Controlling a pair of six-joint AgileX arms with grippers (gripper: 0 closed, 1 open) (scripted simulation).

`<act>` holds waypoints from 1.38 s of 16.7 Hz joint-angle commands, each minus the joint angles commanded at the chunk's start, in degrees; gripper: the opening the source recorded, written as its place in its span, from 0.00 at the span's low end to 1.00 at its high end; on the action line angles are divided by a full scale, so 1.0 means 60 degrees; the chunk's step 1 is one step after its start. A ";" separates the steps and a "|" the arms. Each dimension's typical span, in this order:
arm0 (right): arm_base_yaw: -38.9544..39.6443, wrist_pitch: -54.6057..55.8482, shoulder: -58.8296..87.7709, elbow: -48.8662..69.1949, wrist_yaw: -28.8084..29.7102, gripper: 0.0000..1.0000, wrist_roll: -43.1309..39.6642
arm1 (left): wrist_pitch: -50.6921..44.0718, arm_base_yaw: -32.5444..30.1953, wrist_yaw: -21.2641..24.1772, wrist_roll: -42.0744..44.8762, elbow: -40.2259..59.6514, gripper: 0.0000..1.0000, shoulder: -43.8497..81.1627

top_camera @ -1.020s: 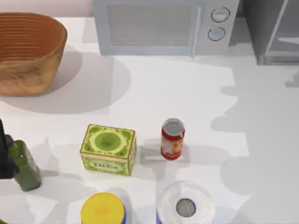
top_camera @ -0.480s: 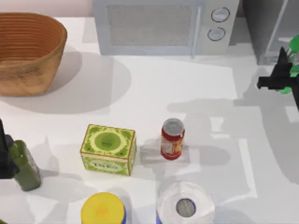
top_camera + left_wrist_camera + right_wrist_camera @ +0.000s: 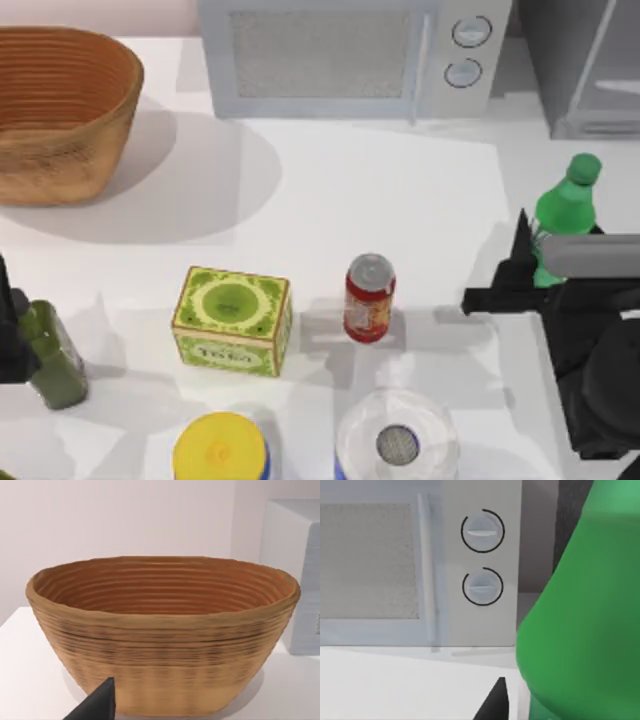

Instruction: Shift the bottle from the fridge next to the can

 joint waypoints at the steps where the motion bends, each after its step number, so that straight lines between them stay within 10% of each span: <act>1: 0.0172 0.0092 -0.0026 -0.0122 0.0172 0.00 0.0000 | 0.0000 0.0000 0.0000 0.0000 0.0000 1.00 0.0000; 11: 0.0246 0.0129 -0.0040 -0.0175 0.0245 0.00 -0.0001 | 0.0000 0.0000 0.0000 0.0000 0.0000 1.00 0.0000; 23: 0.0246 0.0129 -0.0040 -0.0175 0.0245 0.90 -0.0001 | 0.0000 0.0000 0.0000 0.0000 0.0000 1.00 0.0000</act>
